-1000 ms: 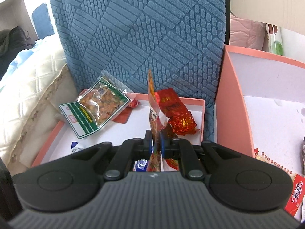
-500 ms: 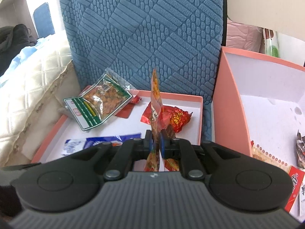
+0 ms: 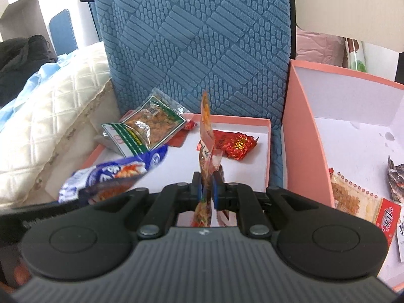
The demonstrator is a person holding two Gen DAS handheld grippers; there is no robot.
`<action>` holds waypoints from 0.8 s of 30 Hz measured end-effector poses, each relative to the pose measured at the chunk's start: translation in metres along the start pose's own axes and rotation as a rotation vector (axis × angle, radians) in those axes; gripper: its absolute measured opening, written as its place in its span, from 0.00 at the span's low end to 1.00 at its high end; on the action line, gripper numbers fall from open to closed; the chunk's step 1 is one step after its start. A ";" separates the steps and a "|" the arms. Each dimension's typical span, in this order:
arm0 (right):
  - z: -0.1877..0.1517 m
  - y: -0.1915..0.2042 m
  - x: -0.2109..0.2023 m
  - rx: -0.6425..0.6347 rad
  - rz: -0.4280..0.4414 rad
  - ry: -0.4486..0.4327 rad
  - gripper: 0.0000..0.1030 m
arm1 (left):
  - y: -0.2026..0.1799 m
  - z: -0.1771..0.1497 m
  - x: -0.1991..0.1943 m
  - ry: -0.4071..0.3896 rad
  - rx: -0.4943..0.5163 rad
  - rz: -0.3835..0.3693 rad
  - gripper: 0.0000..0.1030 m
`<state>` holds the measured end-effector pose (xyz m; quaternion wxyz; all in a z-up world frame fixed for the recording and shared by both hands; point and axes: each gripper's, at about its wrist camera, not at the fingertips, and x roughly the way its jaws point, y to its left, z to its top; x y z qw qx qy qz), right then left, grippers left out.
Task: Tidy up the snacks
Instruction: 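Close the left gripper on the blue-and-white bag while the right gripper holds its pack, then carry both held bags over the pink box and open both grippers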
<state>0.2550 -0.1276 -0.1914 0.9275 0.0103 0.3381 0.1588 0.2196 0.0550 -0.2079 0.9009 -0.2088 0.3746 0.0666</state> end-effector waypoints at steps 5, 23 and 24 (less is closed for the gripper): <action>-0.017 -0.001 -0.015 0.019 0.013 0.011 0.11 | -0.004 -0.004 -0.012 -0.010 0.003 -0.010 0.43; -0.018 -0.009 -0.055 0.067 0.007 0.013 0.11 | -0.008 -0.001 -0.058 -0.068 -0.044 -0.033 0.43; -0.017 -0.008 -0.058 0.064 0.011 0.009 0.11 | -0.009 -0.002 -0.061 -0.067 -0.051 -0.034 0.43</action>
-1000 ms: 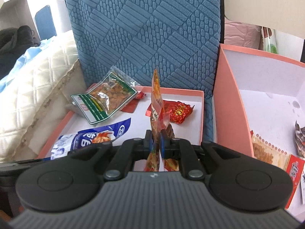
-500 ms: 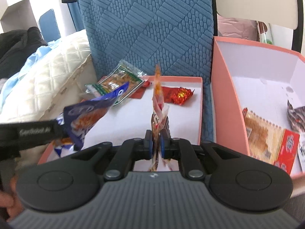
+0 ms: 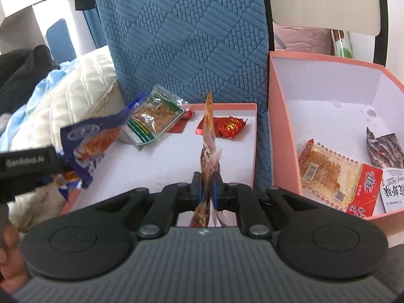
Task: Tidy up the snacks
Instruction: 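Carry both held bags over the pink box and open both grippers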
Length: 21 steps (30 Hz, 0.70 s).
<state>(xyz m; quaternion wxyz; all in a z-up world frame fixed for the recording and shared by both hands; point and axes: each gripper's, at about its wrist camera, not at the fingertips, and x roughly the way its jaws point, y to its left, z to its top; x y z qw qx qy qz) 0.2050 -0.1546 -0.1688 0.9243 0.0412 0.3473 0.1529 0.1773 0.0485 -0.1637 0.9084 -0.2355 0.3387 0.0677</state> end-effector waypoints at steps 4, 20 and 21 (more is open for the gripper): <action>0.004 0.001 -0.012 -0.018 0.004 -0.011 0.11 | -0.002 -0.001 -0.012 0.001 -0.023 -0.006 0.43; 0.051 -0.019 -0.071 -0.031 0.031 -0.104 0.11 | -0.063 0.032 -0.054 -0.065 0.020 -0.072 0.43; 0.055 -0.021 -0.075 -0.034 0.033 -0.113 0.11 | -0.066 0.036 -0.055 -0.071 0.023 -0.075 0.43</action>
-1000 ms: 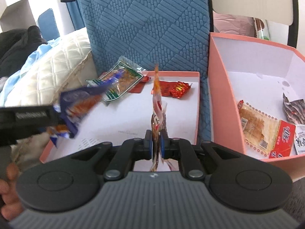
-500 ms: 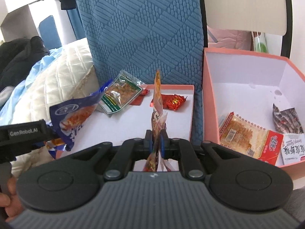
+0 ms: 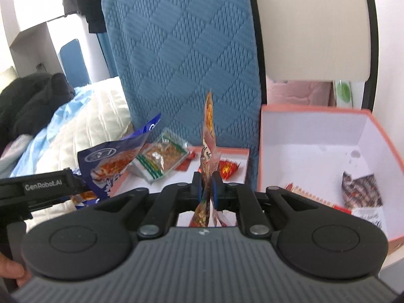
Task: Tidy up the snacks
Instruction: 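Carry both held bags over the pink box and open both grippers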
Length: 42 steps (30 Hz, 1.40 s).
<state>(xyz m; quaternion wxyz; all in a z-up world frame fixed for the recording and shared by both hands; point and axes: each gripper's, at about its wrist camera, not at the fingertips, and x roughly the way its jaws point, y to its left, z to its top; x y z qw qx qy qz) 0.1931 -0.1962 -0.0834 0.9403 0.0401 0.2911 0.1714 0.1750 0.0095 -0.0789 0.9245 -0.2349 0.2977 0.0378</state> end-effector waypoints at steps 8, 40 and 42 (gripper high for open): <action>0.034 -0.019 -0.025 0.006 0.010 -0.069 0.11 | -0.036 0.029 -0.013 -0.035 0.033 -0.048 0.43; 0.009 -0.169 -0.032 0.125 -0.167 0.043 0.11 | -0.189 -0.031 0.076 0.194 0.197 -0.138 0.44; 0.002 -0.177 -0.025 0.137 -0.166 0.068 0.11 | -0.189 -0.038 0.084 0.219 0.192 -0.134 0.44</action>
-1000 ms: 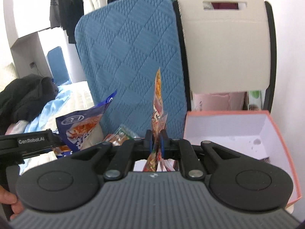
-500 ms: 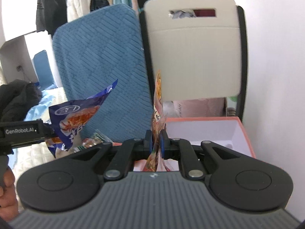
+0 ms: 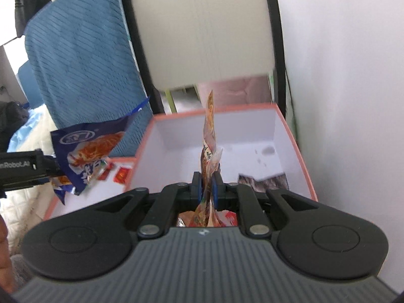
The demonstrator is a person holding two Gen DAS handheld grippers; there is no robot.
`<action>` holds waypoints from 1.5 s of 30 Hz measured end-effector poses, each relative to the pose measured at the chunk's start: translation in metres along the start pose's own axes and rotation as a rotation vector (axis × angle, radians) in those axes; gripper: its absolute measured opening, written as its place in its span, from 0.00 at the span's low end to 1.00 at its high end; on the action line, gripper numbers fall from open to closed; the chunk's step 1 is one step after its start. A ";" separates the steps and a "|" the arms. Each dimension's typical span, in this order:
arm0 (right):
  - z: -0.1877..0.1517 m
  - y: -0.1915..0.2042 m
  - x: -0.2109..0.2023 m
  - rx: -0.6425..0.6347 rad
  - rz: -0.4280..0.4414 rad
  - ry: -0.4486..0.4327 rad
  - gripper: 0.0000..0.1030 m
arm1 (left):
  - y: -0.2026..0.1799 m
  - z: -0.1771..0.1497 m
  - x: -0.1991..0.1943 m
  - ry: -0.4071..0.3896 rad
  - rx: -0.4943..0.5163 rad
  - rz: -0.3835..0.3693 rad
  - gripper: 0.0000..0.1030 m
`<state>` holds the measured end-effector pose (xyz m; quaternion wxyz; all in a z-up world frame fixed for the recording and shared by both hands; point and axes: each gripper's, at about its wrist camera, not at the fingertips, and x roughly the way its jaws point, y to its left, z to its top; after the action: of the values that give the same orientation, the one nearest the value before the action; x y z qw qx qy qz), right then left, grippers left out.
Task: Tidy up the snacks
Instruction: 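Carry both held bags over the pink box and open both grippers, then raise both open grippers away from the pink box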
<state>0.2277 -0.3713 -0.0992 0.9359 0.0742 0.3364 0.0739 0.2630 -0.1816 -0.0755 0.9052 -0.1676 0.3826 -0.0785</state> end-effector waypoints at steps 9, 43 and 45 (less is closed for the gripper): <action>-0.007 -0.019 0.034 0.015 -0.019 0.064 0.13 | -0.001 -0.012 0.033 0.072 0.008 0.012 0.44; 0.024 0.029 -0.056 0.015 0.051 -0.082 0.56 | -0.020 0.006 -0.086 0.013 0.149 0.146 1.00; 0.025 0.036 -0.061 0.008 0.058 -0.087 0.56 | -0.022 0.004 -0.098 0.039 0.159 0.135 1.00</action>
<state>0.1937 -0.3498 -0.0353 0.9468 0.0907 0.2933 0.0962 0.1977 -0.1743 0.0005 0.9112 -0.0675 0.4032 -0.0504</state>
